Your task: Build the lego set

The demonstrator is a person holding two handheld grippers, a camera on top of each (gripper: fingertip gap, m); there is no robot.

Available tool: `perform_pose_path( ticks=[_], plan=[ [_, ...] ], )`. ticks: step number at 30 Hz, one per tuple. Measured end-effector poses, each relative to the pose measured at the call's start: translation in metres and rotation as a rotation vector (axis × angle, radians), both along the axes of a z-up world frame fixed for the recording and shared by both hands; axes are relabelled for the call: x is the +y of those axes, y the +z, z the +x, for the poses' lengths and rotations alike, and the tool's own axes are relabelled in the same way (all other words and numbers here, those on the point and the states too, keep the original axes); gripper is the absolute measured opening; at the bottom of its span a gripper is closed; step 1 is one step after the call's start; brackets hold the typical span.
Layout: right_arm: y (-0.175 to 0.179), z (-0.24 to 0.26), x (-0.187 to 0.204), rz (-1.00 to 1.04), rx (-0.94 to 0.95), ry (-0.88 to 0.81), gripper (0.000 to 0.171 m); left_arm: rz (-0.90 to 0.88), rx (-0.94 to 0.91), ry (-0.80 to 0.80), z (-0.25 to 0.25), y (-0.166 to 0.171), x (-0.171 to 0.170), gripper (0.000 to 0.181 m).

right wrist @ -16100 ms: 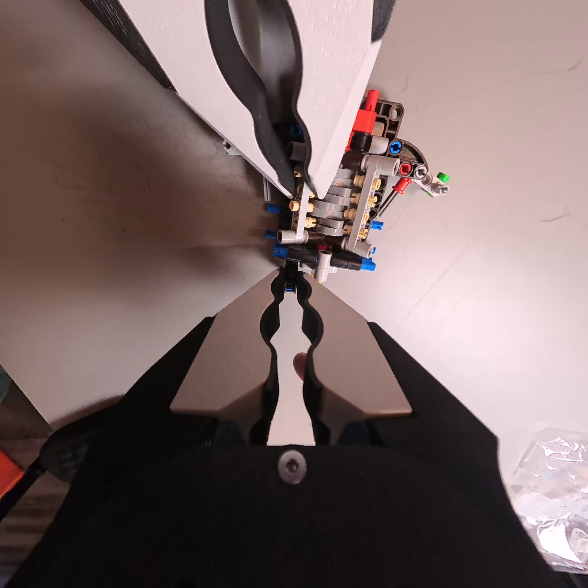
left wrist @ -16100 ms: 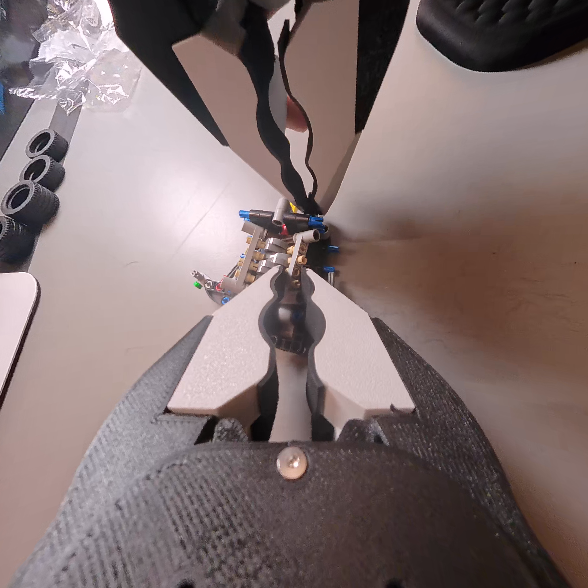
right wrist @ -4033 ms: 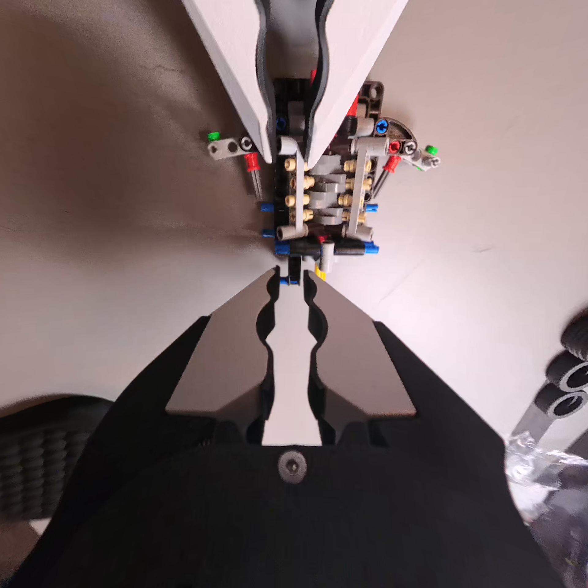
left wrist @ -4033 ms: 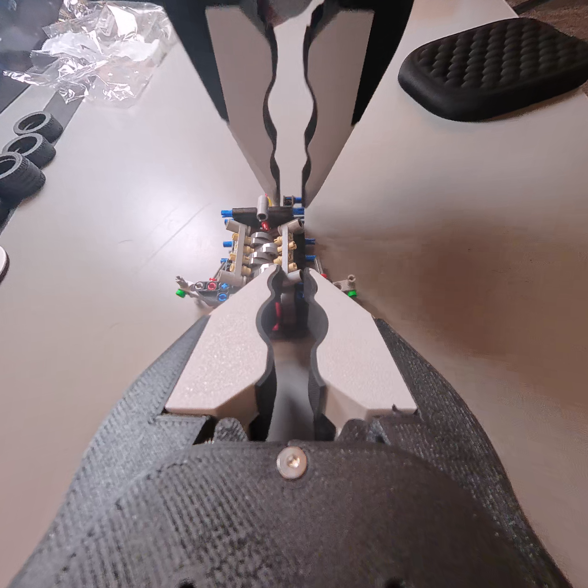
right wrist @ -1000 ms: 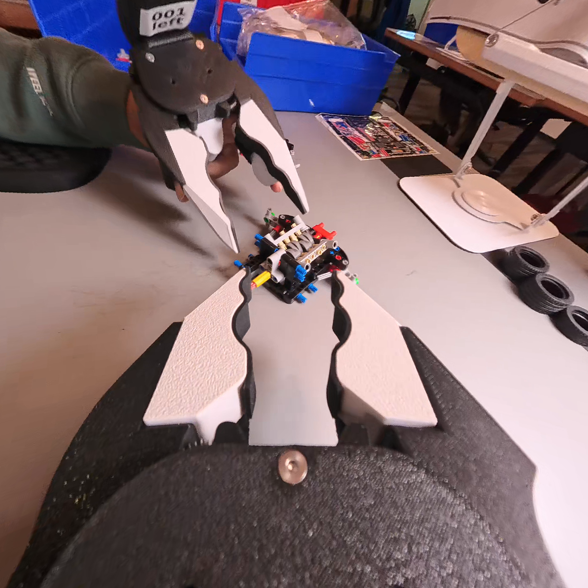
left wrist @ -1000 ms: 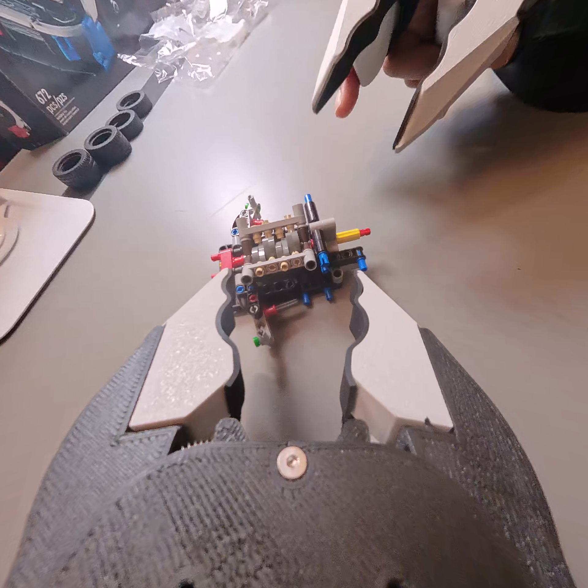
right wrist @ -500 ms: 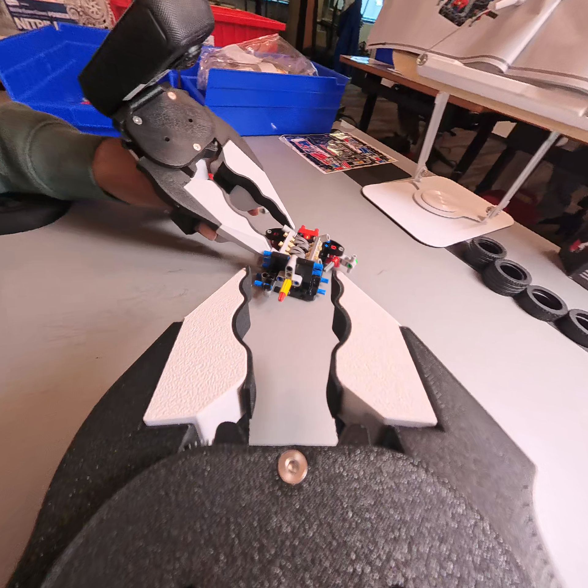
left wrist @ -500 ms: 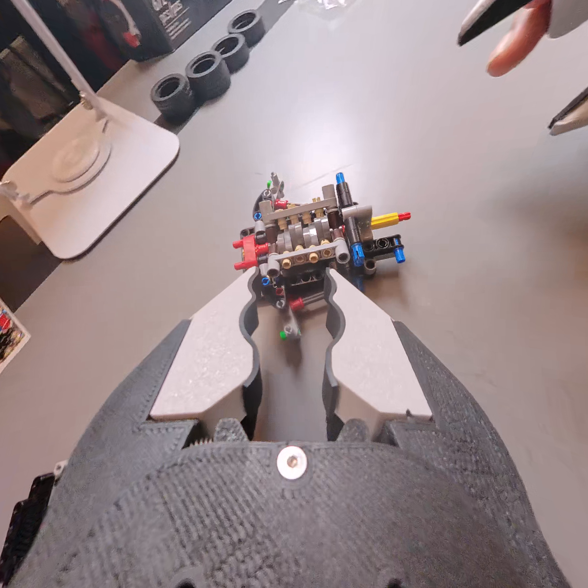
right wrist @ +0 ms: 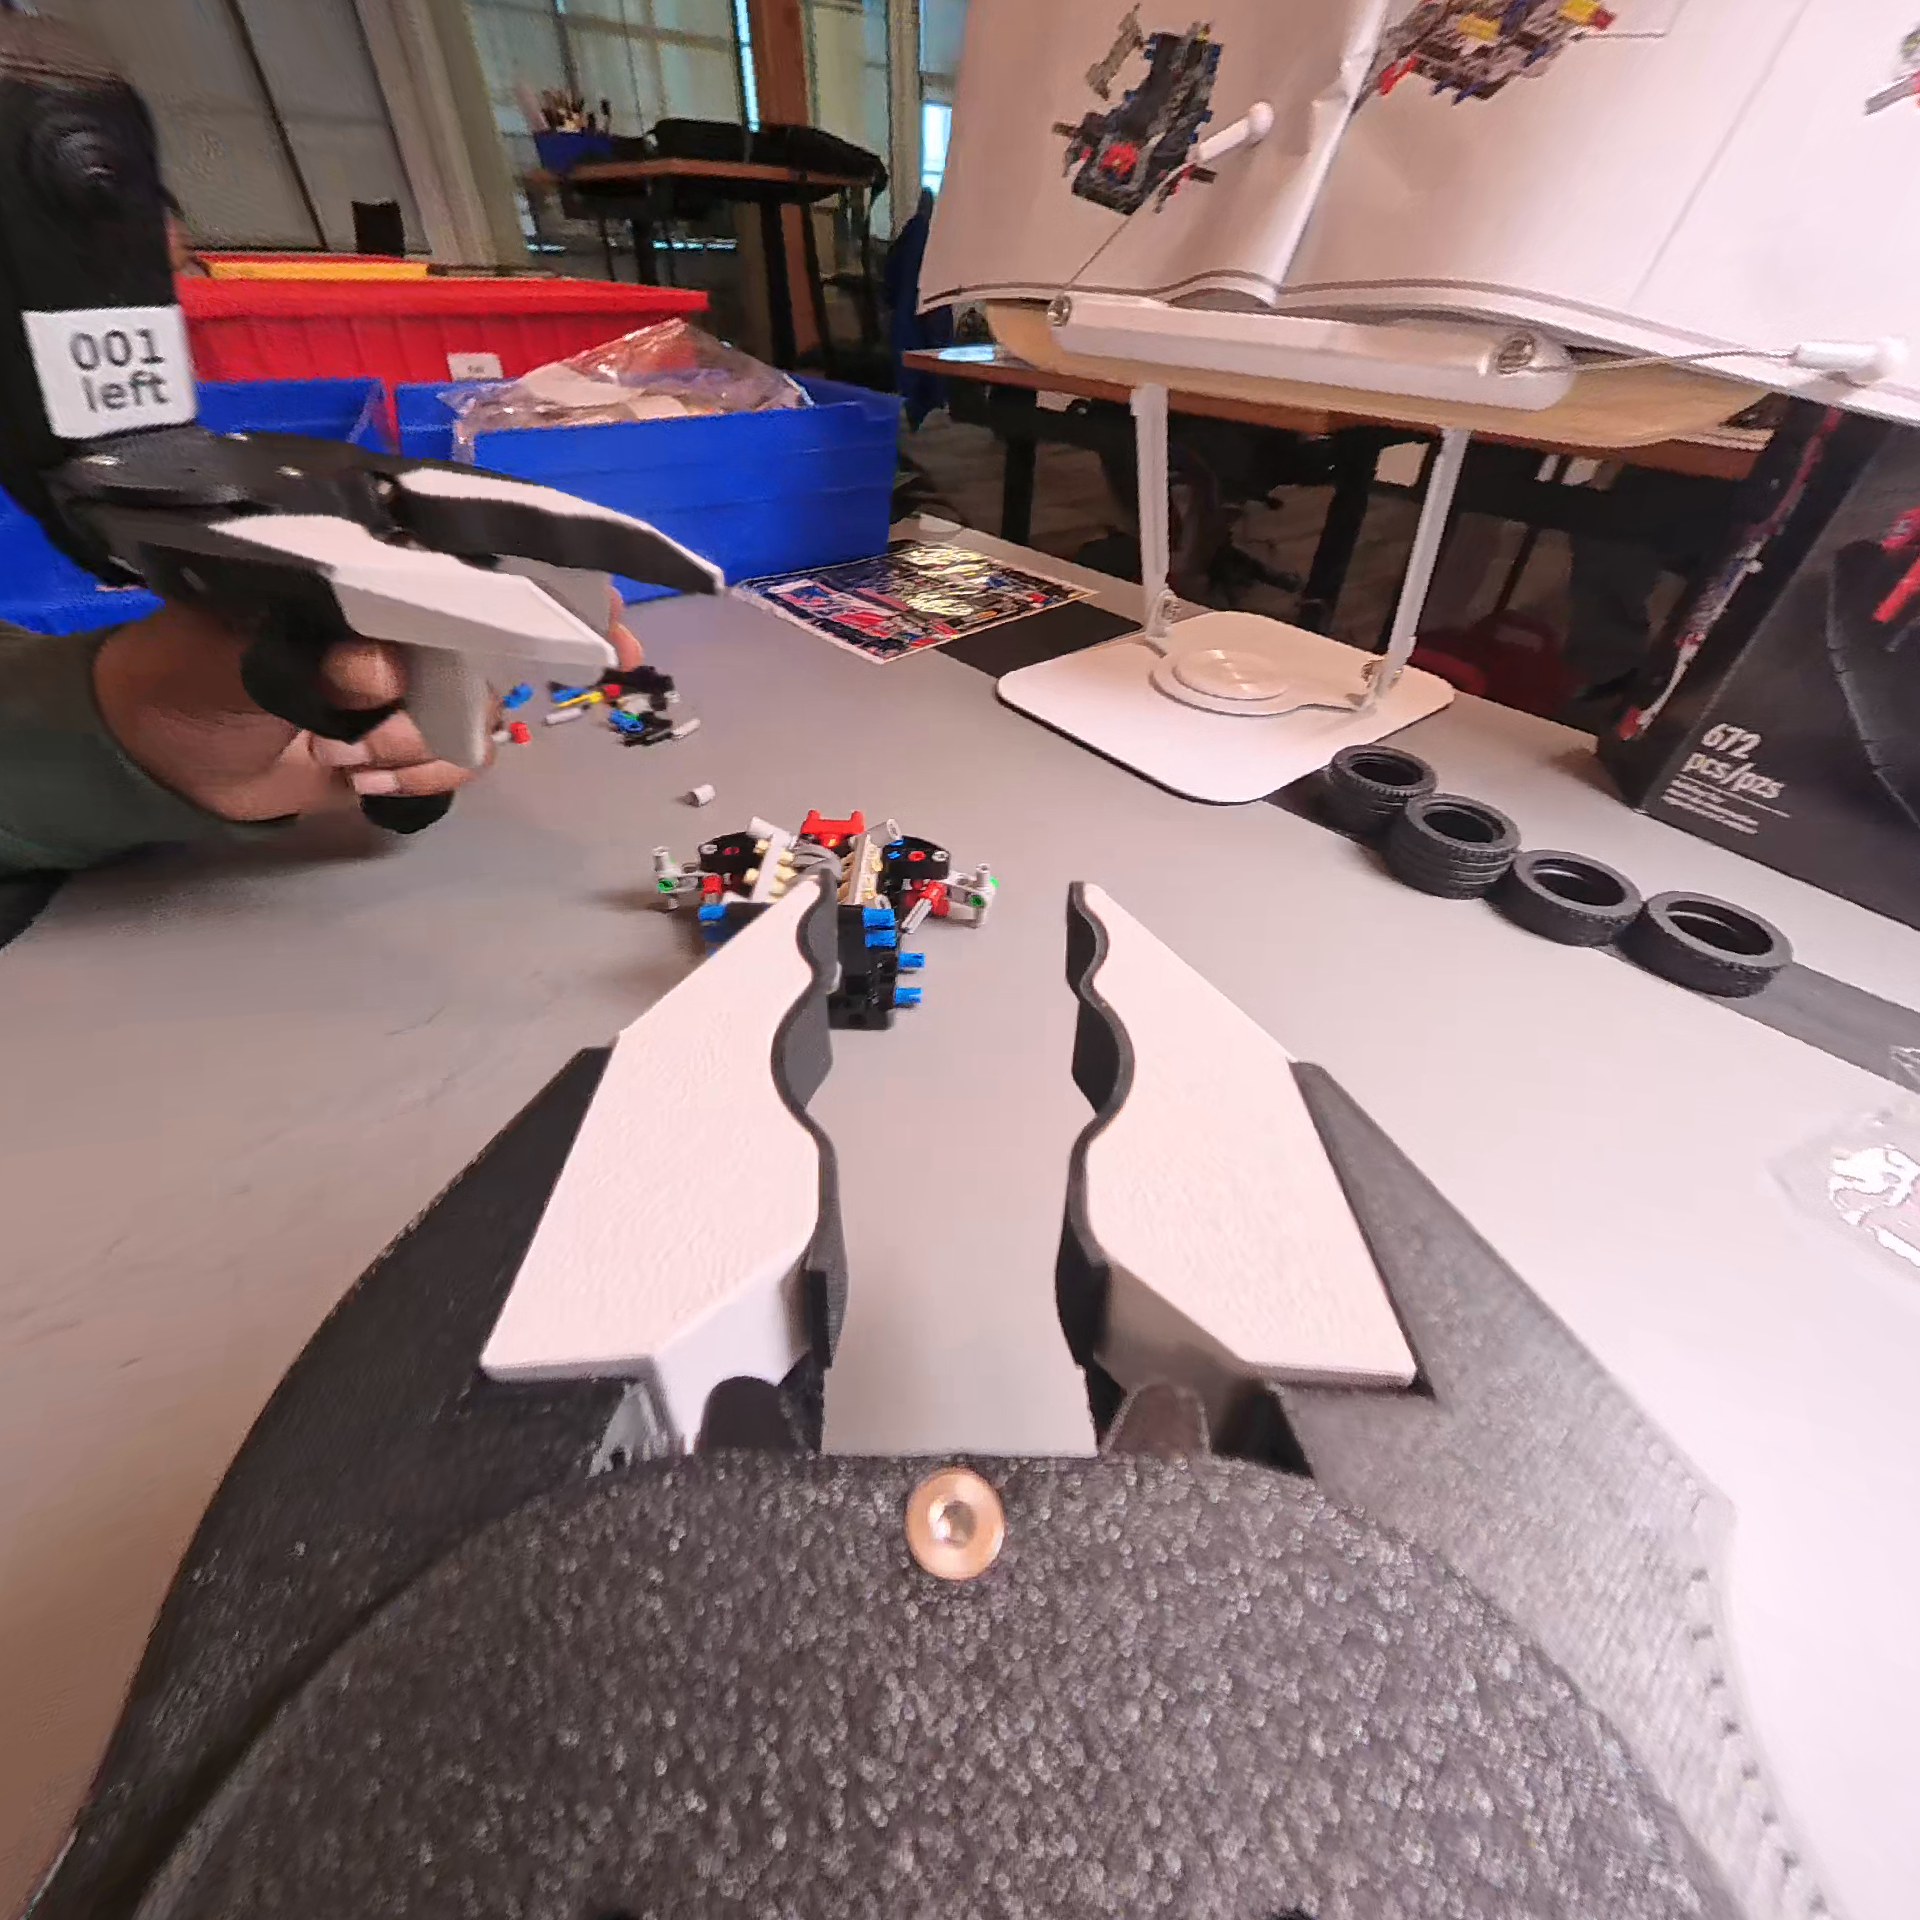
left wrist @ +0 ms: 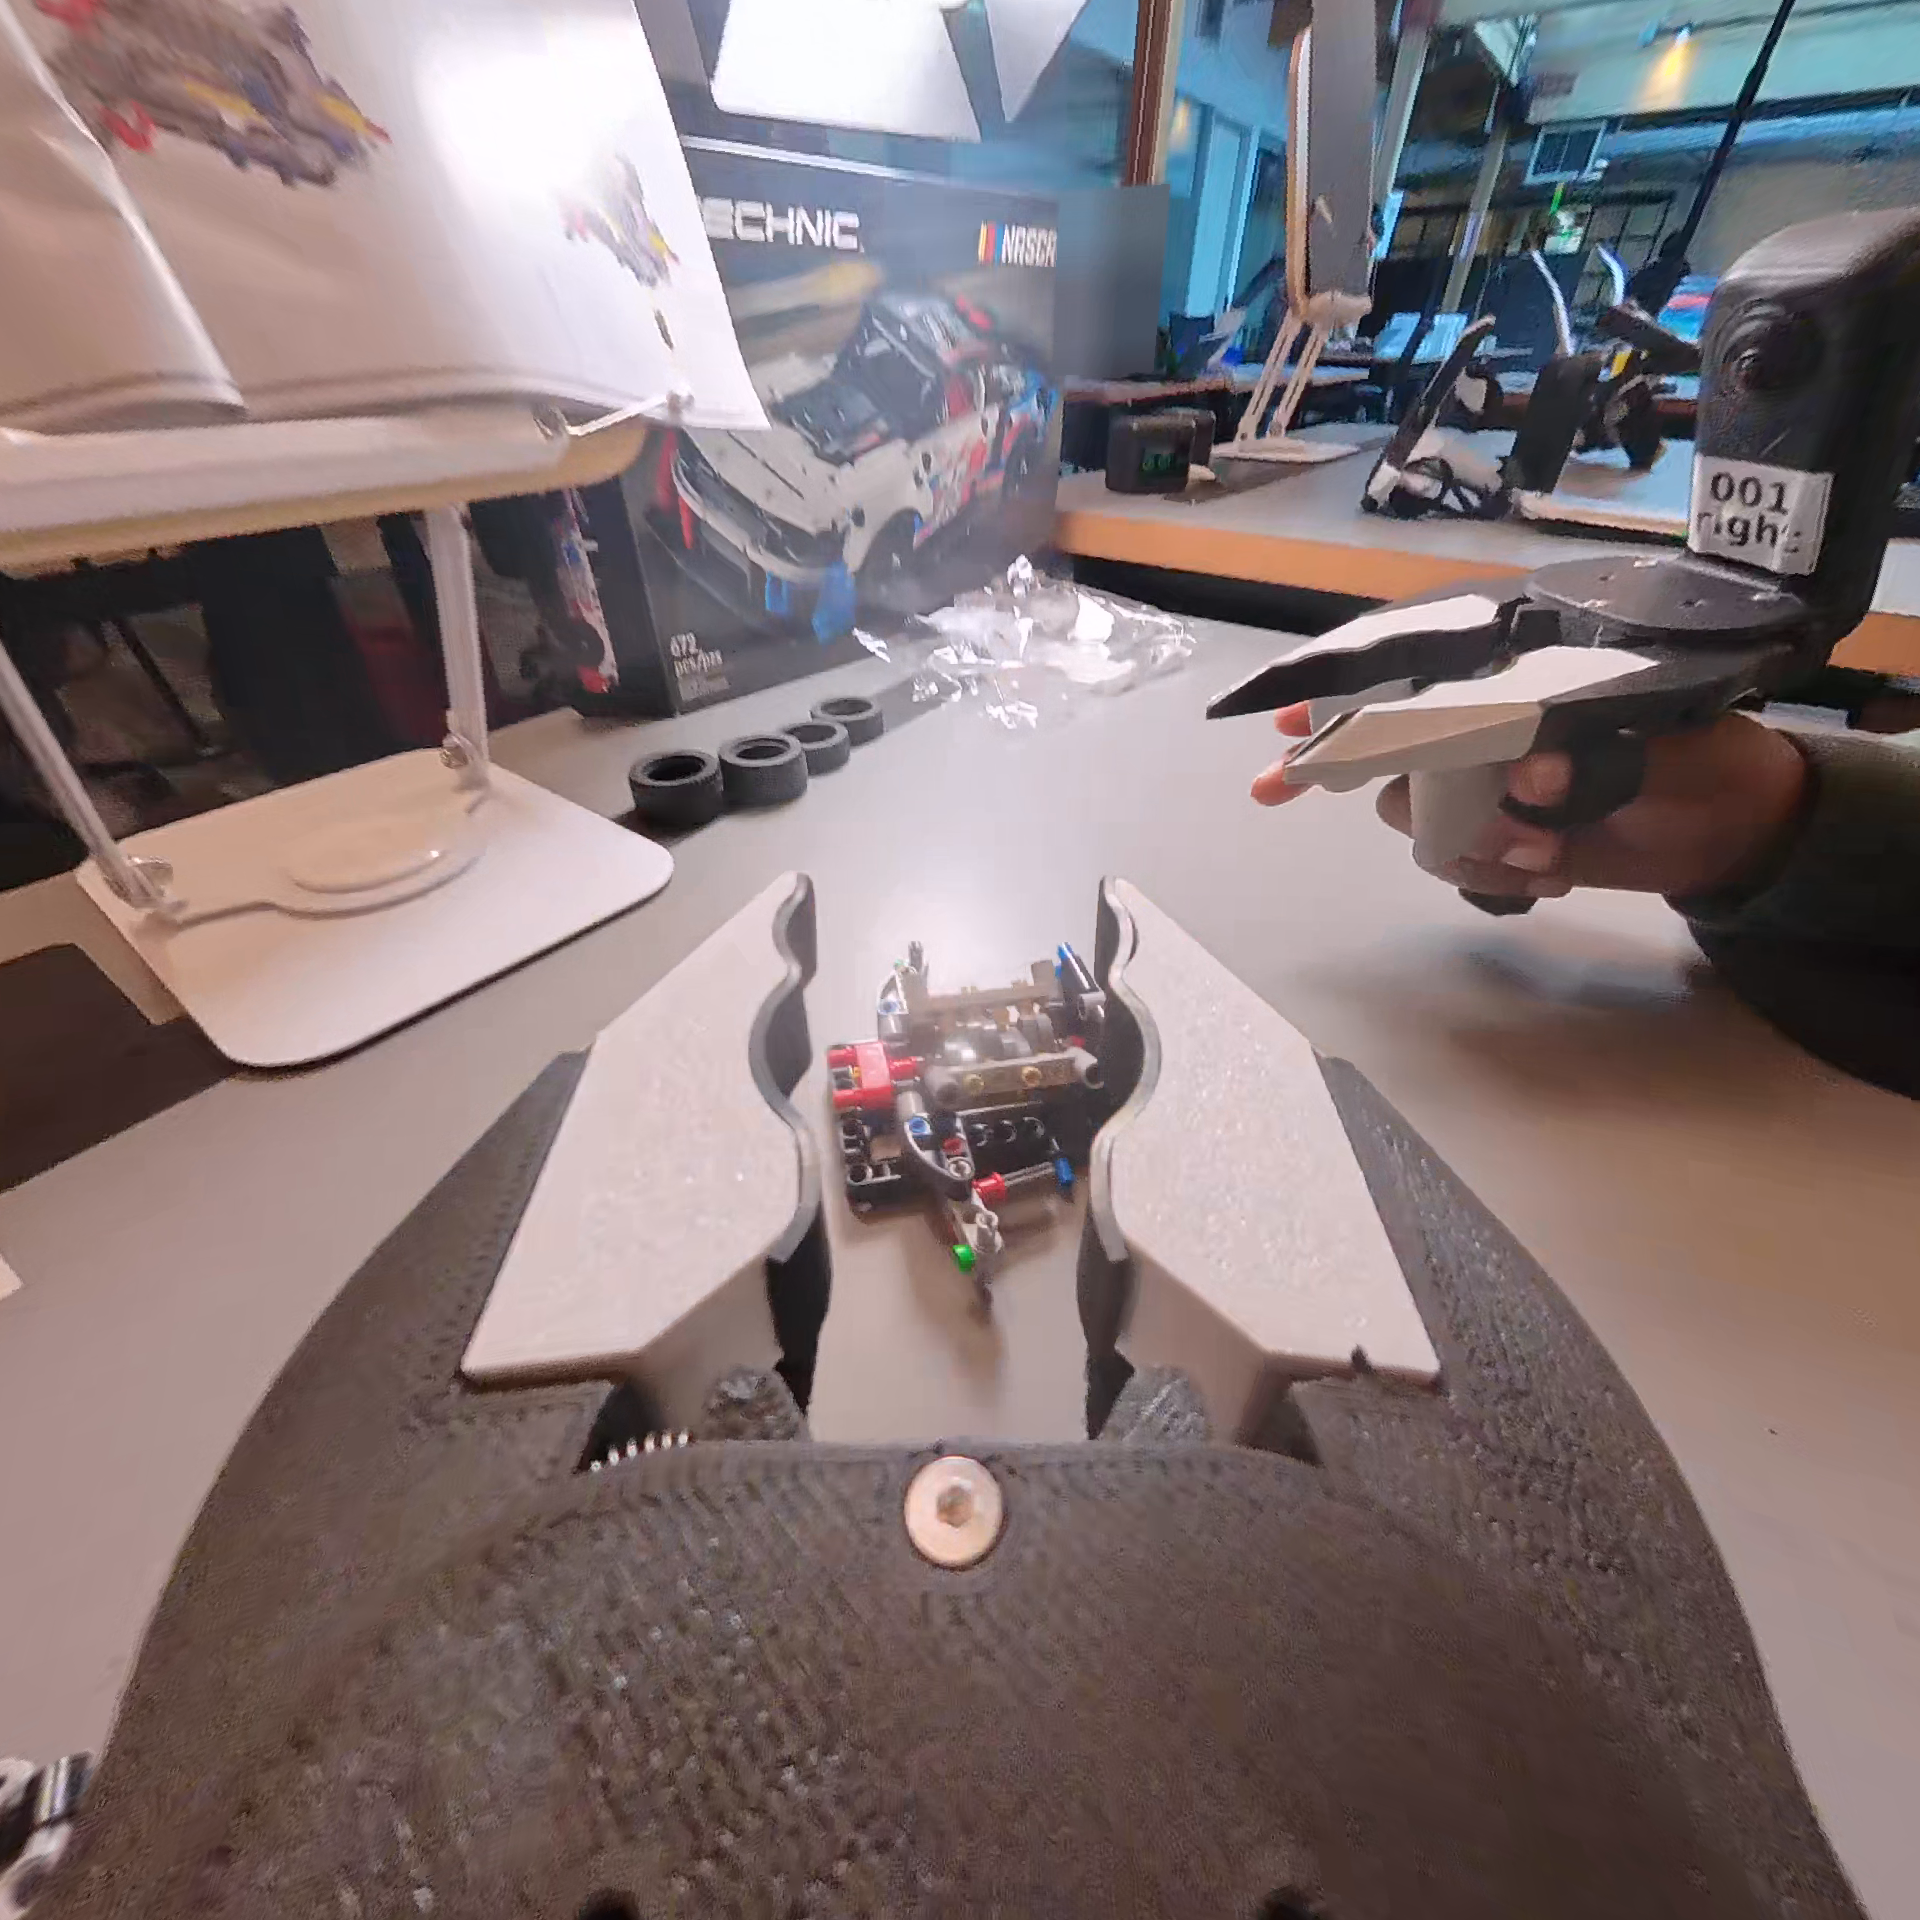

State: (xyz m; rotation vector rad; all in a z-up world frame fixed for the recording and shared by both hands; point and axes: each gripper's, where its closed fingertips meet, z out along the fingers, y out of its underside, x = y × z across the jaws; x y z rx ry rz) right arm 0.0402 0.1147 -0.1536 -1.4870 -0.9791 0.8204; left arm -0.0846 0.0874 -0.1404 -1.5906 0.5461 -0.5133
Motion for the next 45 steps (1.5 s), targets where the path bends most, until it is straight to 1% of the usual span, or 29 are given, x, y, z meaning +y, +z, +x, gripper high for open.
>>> perform_pose_path(
  ticks=[2,5,7,9,14,17,21,24,28,35,41,45],
  plan=[
    [0.003,0.0,0.011,0.044,0.001,-0.033,0.036,0.034,-0.005,0.005,-0.005,0.004,0.0,0.05],
    [0.017,0.001,0.041,0.129,-0.014,-0.119,0.024,0.057,0.012,0.002,-0.006,0.003,0.001,0.048],
    [0.038,0.002,0.067,0.203,0.0,-0.184,0.011,0.056,0.029,-0.013,-0.003,0.001,-0.001,0.042],
    [0.067,0.0,0.095,0.253,0.041,-0.237,0.001,0.06,0.054,-0.02,-0.001,-0.002,-0.003,0.039],
    [0.147,-0.023,0.162,0.357,0.172,-0.282,0.0,0.09,0.082,0.025,-0.005,-0.003,-0.001,0.04],
    [0.188,-0.041,0.206,0.358,0.234,-0.291,0.003,0.086,0.088,0.047,-0.01,-0.006,0.003,0.04],
    [0.221,-0.057,0.266,0.325,0.264,-0.344,0.0,0.076,0.099,0.065,-0.015,-0.011,0.009,0.04],
    [0.232,-0.066,0.297,0.303,0.27,-0.362,0.0,0.076,0.106,0.067,-0.018,-0.013,0.01,0.039],
    [0.235,-0.074,0.319,0.278,0.265,-0.36,0.0,0.083,0.119,0.059,-0.019,-0.014,0.01,0.038],
    [0.234,-0.077,0.328,0.264,0.246,-0.368,0.0,0.096,0.144,0.027,-0.014,-0.015,0.007,0.036],
    [0.224,-0.067,0.334,0.263,0.215,-0.4,0.0,0.093,0.154,0.015,-0.011,-0.016,0.005,0.035],
    [0.222,-0.057,0.339,0.268,0.201,-0.419,0.006,0.085,0.15,0.02,-0.012,-0.016,0.006,0.035]
  ],
)
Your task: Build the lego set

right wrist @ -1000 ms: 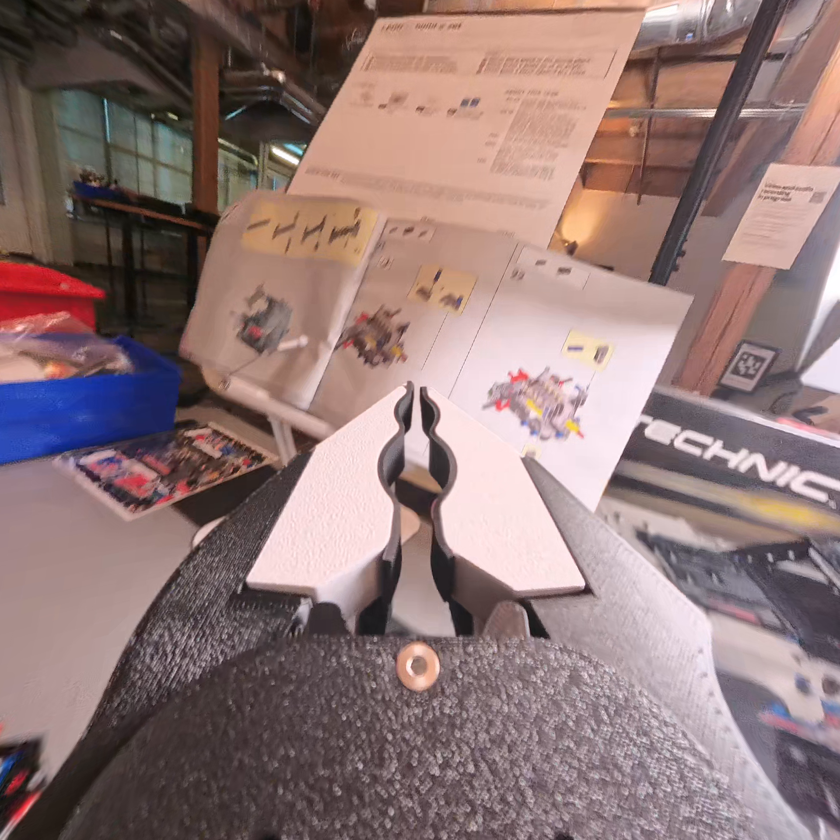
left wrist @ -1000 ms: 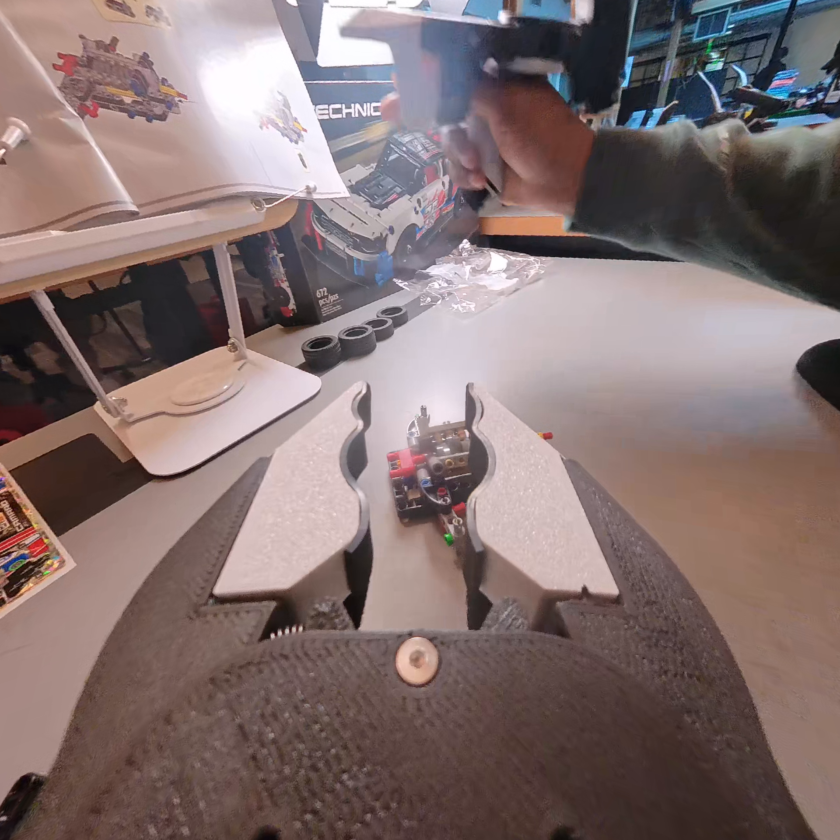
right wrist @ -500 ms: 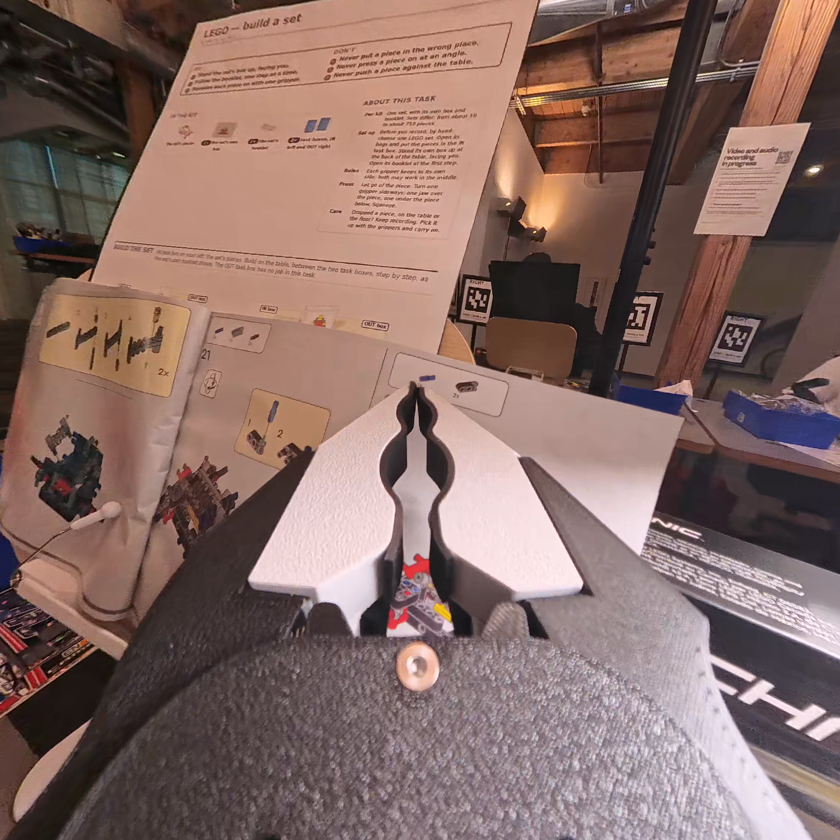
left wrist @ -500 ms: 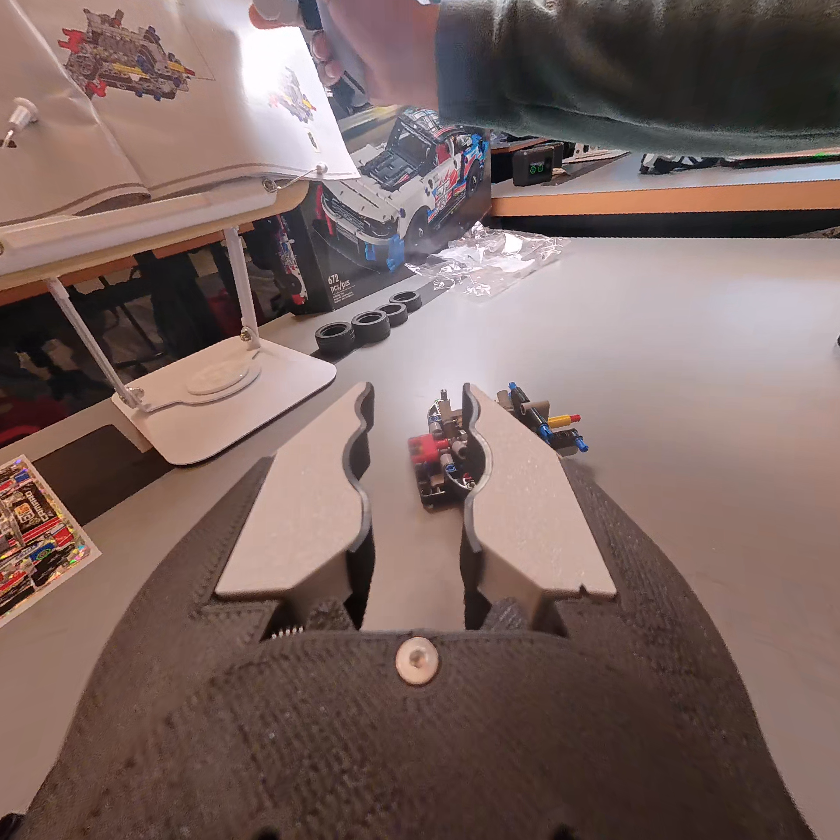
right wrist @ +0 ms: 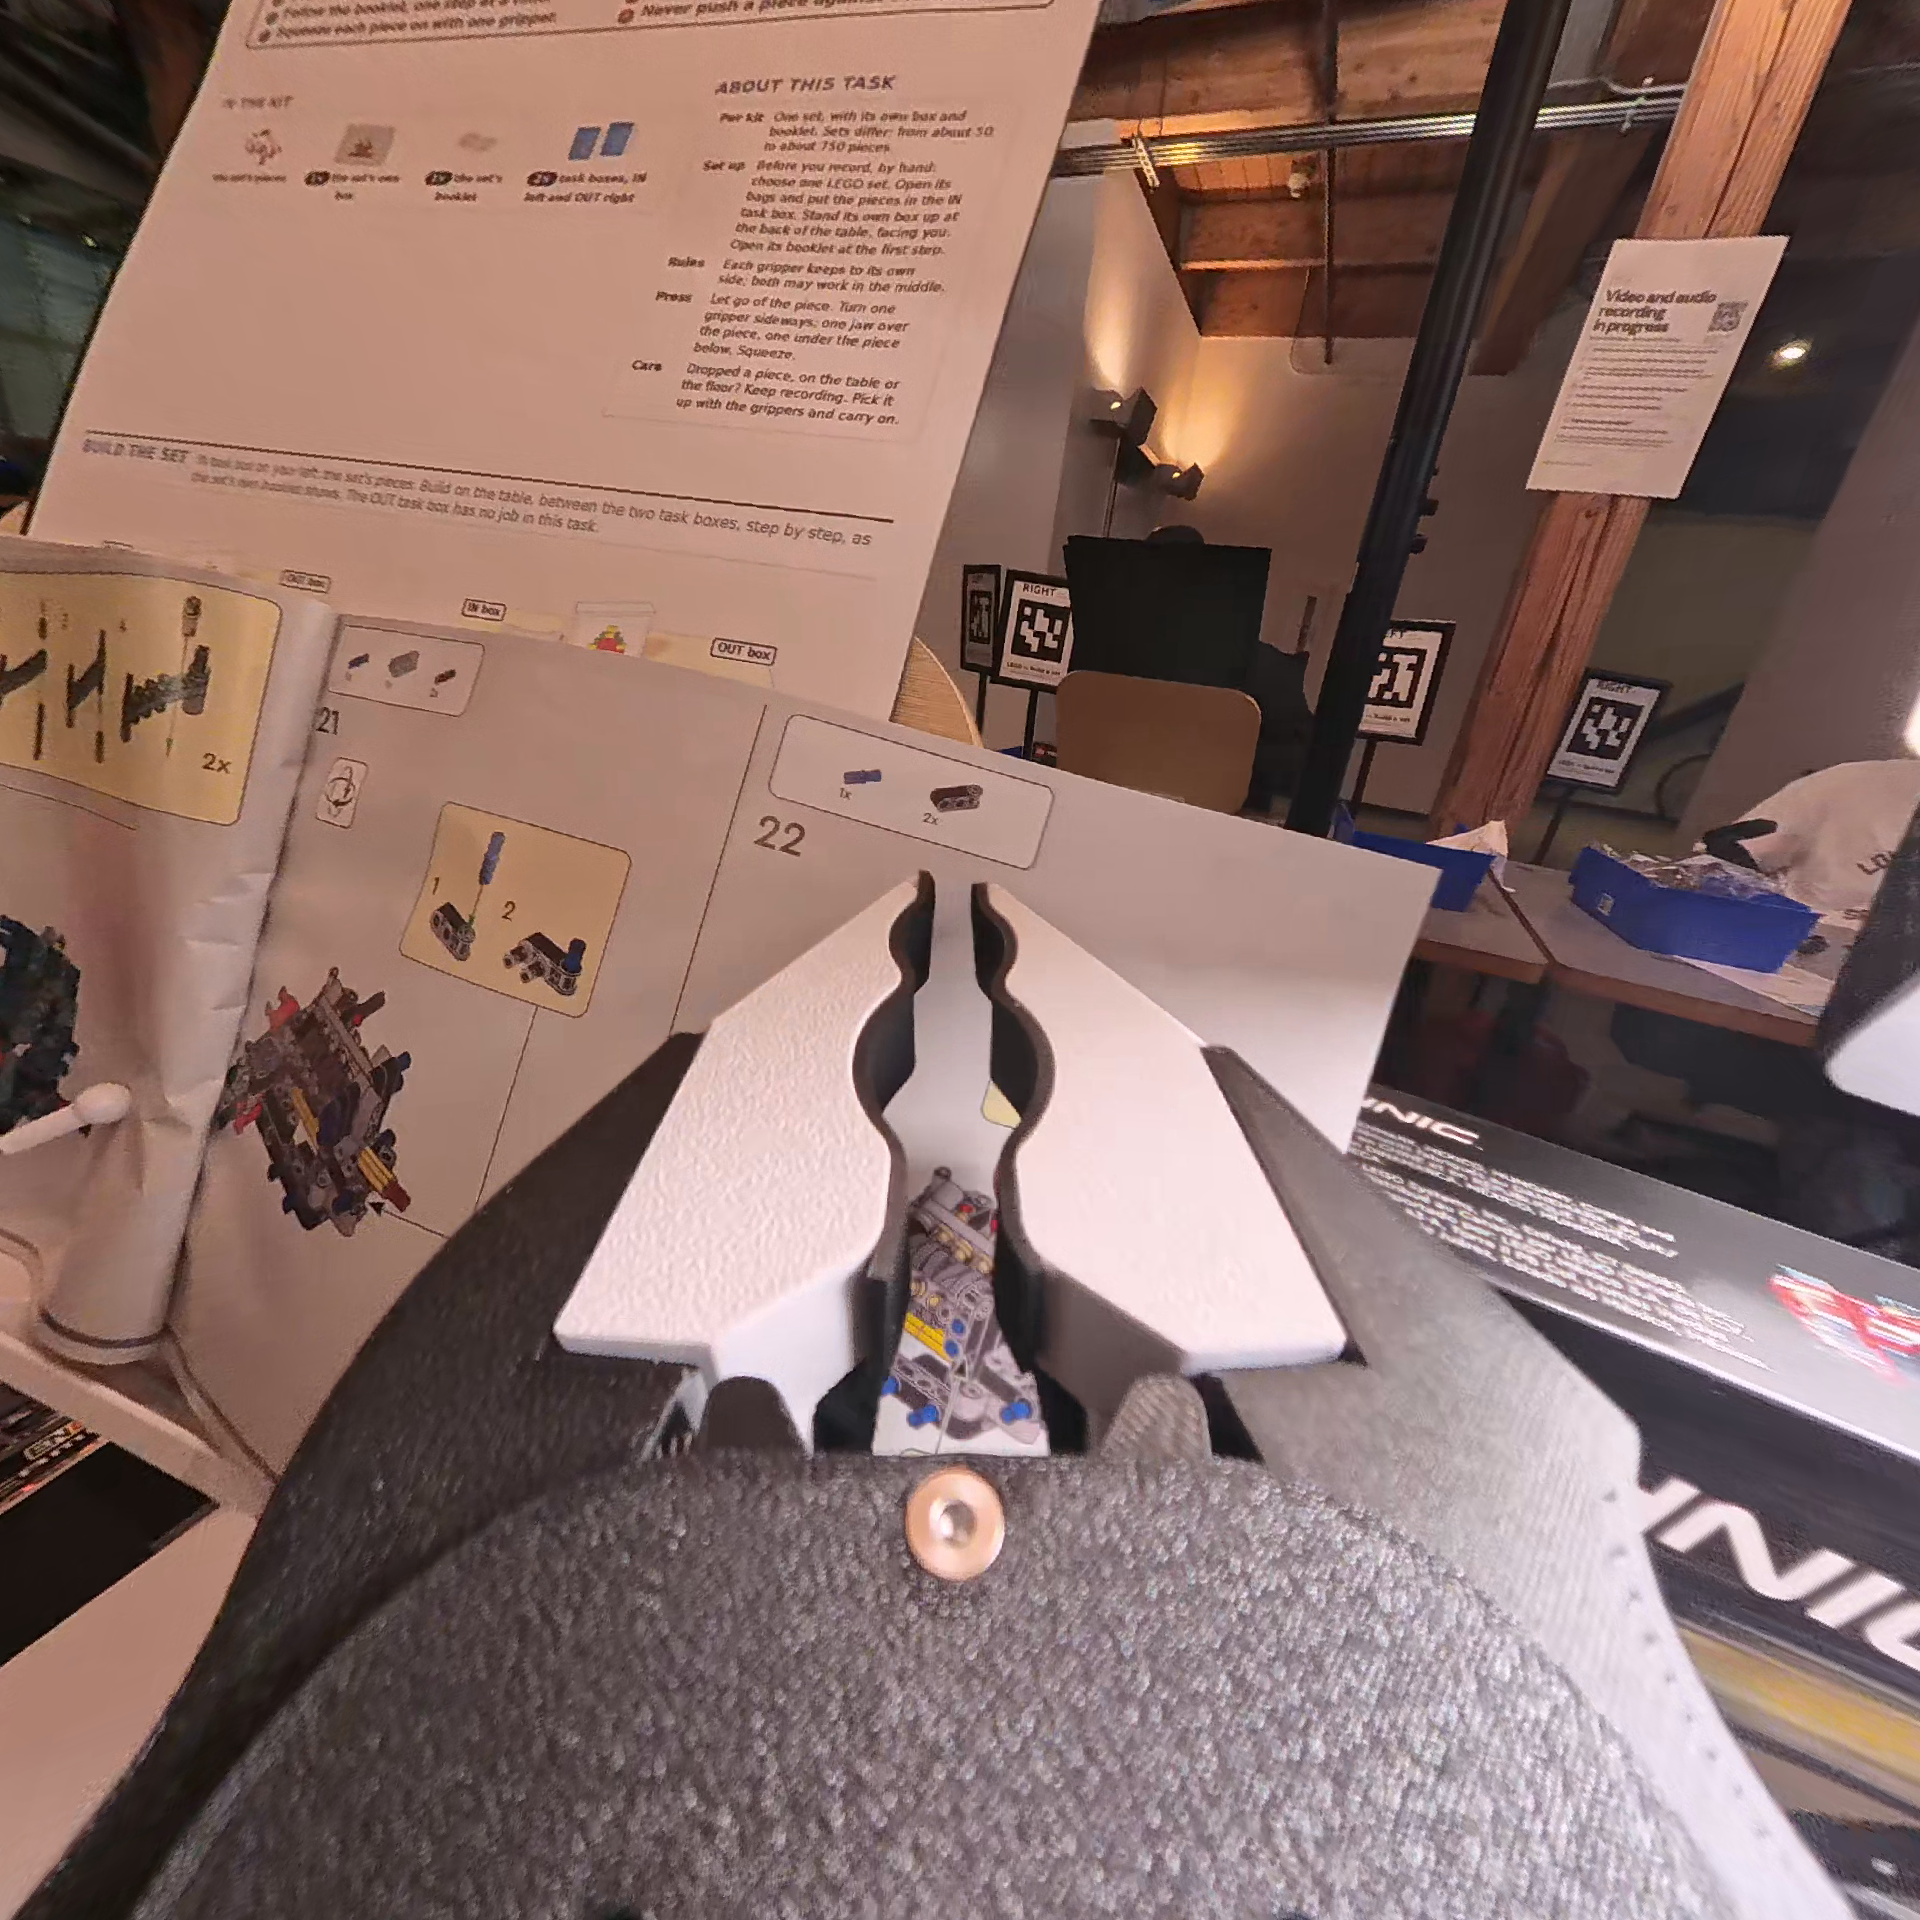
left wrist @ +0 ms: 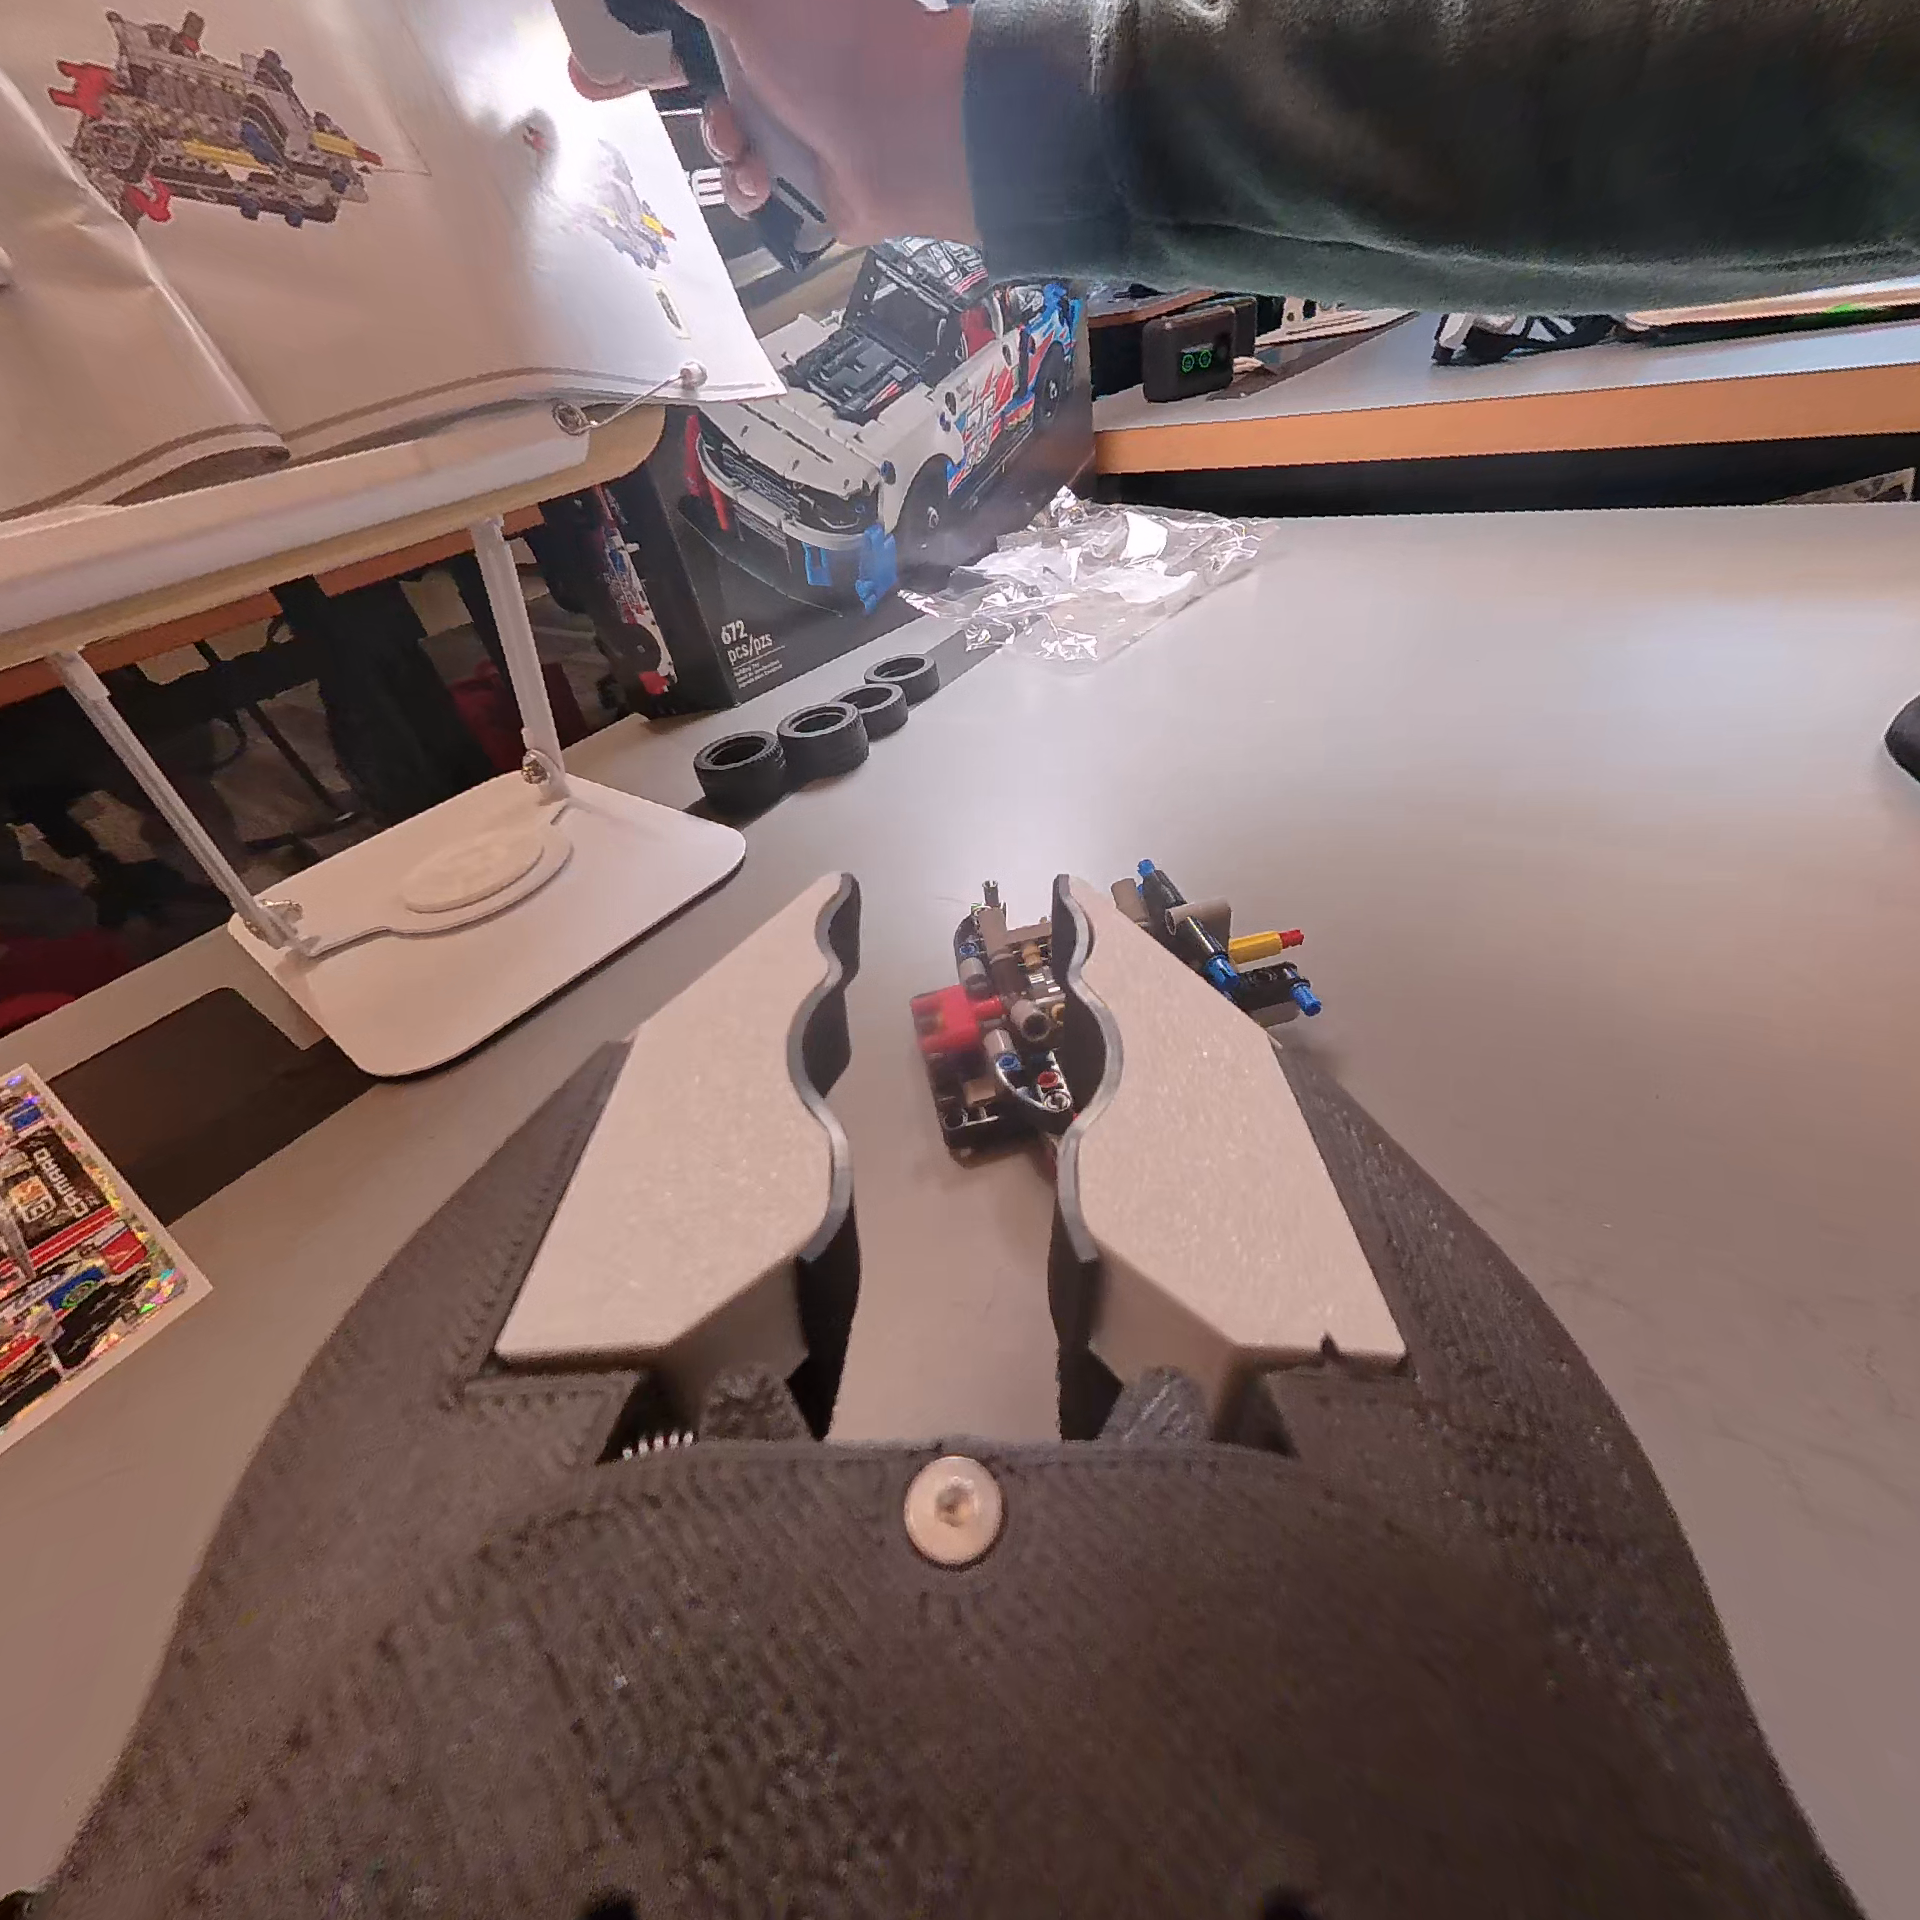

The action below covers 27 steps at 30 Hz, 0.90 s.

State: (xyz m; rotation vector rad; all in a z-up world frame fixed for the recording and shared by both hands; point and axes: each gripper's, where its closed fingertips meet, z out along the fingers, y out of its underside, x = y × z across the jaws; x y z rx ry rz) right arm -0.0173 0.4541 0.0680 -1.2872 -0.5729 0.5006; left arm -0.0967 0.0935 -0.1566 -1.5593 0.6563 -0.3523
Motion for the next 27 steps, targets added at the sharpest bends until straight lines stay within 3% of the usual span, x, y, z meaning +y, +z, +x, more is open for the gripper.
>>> perform_pose_path(
  ticks=[8,14,19,24,27],
  plan=[
    [-0.002,0.012,-0.009,0.028,-0.026,-0.003,0.007,-0.005,0.007,0.013,-0.002,-0.002,0.002,0.035],
    [-0.032,0.054,-0.043,0.052,-0.091,-0.06,0.008,-0.002,0.002,0.012,-0.002,0.0,0.001,0.035],
    [-0.061,0.08,-0.105,0.001,-0.093,0.003,0.015,-0.006,0.011,0.003,0.002,-0.002,0.0,0.034],
    [-0.107,0.085,-0.189,-0.186,-0.079,0.156,0.037,-0.001,0.02,0.018,0.0,-0.002,0.0,0.034],
    [-0.132,0.083,-0.239,-0.253,-0.079,0.223,0.038,-0.001,0.016,0.03,-0.003,-0.001,0.0,0.033]
  ],
)
